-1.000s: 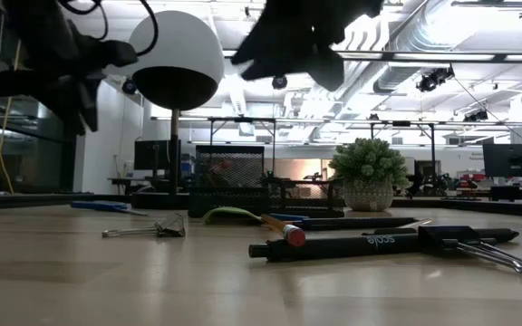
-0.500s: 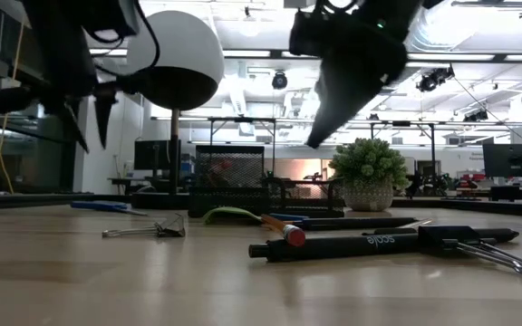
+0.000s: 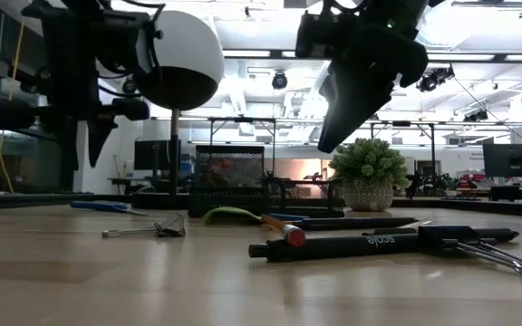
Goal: Pick and place office supplies into organizer
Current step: Put the blue scissors into the top left side of the desk organizer
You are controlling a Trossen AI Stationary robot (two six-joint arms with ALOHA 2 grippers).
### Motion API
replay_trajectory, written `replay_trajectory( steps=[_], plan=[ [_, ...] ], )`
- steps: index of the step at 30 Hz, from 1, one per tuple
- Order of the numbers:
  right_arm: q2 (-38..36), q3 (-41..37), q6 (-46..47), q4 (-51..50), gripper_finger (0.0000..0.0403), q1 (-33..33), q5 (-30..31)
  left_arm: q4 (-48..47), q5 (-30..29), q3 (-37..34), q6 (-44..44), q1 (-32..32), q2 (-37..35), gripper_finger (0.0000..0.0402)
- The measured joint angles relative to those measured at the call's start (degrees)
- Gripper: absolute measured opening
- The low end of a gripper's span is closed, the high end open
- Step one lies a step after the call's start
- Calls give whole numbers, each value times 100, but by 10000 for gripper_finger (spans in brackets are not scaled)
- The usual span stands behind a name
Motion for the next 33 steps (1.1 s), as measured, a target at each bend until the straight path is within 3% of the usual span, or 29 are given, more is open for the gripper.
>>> replay_trajectory(
  steps=[4,12,33],
  plan=[
    [0,0,-23,13,108,-1,-33,97,18,-216,33,64,0,88],
    [0,0,67,99,108,-22,-85,1172,60,-852,-56,220,0,88],
    [-2,0,106,270,108,-20,-210,1229,7,-923,-53,737,201,88]
  ],
)
